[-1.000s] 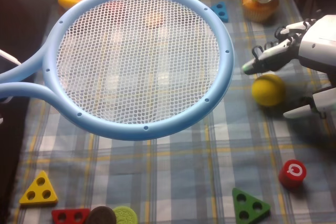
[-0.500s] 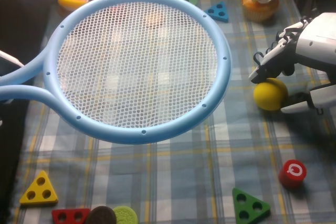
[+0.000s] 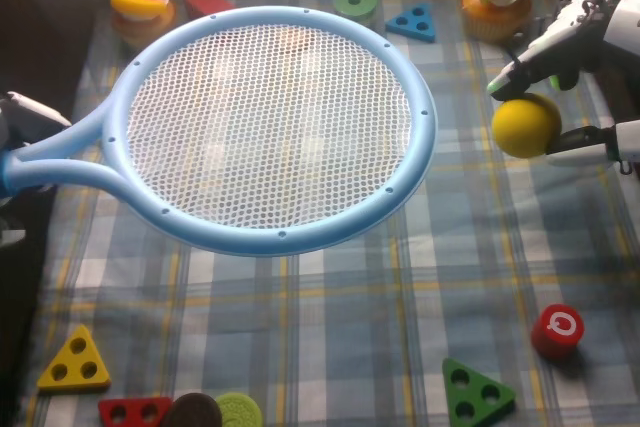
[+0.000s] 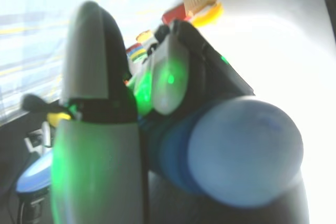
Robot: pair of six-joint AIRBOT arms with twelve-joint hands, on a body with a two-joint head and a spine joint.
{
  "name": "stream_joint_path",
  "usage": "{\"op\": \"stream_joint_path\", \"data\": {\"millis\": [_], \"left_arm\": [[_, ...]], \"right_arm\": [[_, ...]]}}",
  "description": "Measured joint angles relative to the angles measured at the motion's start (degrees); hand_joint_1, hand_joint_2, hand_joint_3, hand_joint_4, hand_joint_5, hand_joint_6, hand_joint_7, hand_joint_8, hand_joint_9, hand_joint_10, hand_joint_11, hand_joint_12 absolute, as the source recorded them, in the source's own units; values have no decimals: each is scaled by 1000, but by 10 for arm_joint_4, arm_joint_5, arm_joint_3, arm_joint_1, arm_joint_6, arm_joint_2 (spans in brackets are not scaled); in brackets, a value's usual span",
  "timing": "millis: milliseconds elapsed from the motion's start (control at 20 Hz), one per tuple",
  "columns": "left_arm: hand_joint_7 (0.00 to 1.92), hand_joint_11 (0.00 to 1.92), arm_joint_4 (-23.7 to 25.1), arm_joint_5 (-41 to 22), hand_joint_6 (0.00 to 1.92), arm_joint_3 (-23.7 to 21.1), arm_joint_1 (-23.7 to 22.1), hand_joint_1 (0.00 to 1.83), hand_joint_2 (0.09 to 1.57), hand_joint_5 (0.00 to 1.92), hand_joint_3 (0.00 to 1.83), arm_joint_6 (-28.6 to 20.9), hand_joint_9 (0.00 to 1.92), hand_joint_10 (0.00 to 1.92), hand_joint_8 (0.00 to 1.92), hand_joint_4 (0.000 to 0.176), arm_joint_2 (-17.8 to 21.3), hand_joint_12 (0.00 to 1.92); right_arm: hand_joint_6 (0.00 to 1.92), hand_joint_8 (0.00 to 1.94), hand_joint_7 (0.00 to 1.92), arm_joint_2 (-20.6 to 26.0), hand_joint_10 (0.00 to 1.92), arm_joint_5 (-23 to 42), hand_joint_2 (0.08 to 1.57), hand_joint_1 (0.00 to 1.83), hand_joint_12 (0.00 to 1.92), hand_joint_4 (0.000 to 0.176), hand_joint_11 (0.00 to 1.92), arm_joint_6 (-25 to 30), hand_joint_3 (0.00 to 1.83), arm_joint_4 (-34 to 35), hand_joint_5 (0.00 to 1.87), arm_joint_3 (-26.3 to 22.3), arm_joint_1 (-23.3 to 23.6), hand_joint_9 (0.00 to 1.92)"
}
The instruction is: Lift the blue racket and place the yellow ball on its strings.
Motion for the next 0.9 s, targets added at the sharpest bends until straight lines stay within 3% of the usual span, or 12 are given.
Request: {"op": "stream_joint_path", "data": {"millis": [100,200,250,350,450,550,600,650,700,750,800,900], "left_arm": [[1264,1635,6,16,1921,8,-18,1798,1223,878,0,9,1558,1921,1921,176,-10,1921],[1278,1643,14,28,1921,16,-27,1790,1255,929,0,12,1564,1921,1921,176,-18,1921],[1273,1636,13,40,1921,22,-36,1767,1256,939,0,15,1562,1921,1921,176,-23,1921],[1252,1628,14,51,1921,31,-52,1794,1243,945,0,23,1546,1921,1921,176,-35,1921],[1261,1629,18,63,1921,38,-66,1811,1214,977,0,31,1548,1921,1921,176,-48,1921],[1257,1636,28,76,1921,44,-80,1825,1208,993,0,31,1547,1921,1921,176,-60,1921],[1248,1643,31,80,1921,47,-84,1830,1192,983,0,31,1550,1921,1921,174,-63,1921],[1248,1643,31,81,1921,47,-86,1830,1192,983,0,33,1550,1921,1921,174,-65,1921],[1241,1639,33,83,1921,51,-95,1817,1186,983,0,32,1553,1921,1921,173,-71,1921],[1232,1625,33,83,1921,54,-98,1823,1191,982,0,33,1555,1921,1921,169,-75,1921],[1252,1635,33,83,1921,57,-104,1829,1191,976,0,34,1572,1921,1921,166,-81,1921],[1236,1652,40,87,1921,65,-118,1821,1170,928,0,33,1576,1921,1921,166,-95,1921]], "right_arm": [[587,1295,938,1,1116,19,1117,1266,1500,0,585,-2,0,-5,1075,-2,19,783],[811,1104,978,3,779,35,1110,1229,1226,0,618,-14,3,-2,1022,-2,41,863],[875,1049,989,3,630,40,1112,1221,1122,12,628,-21,0,-1,1004,-2,53,908],[976,1025,973,3,428,43,1120,1213,1046,31,552,-25,3,-9,973,-2,70,930],[929,973,1019,0,329,43,1107,1221,1044,24,585,-26,0,-21,988,-2,85,1013],[792,855,1088,-13,280,40,1073,1237,972,29,595,-27,0,-49,1073,3,112,1074],[728,831,1116,-18,268,39,1062,1243,955,16,608,-27,0,-57,1095,4,121,1098],[728,831,1116,-25,268,39,1062,1243,955,16,608,-26,0,-69,1095,6,130,1098],[274,993,1112,-38,611,35,1043,1283,1341,0,661,-14,0,-95,1266,12,144,1072],[323,837,1172,-41,598,32,1025,1274,1255,0,579,-10,4,-104,1268,14,146,1033],[268,910,1139,-43,583,23,1034,1274,1256,0,479,-4,0,-115,1288,14,147,1029],[481,822,1156,-43,510,4,1038,1259,1297,0,616,3,0,-133,1206,16,146,1067]]}}
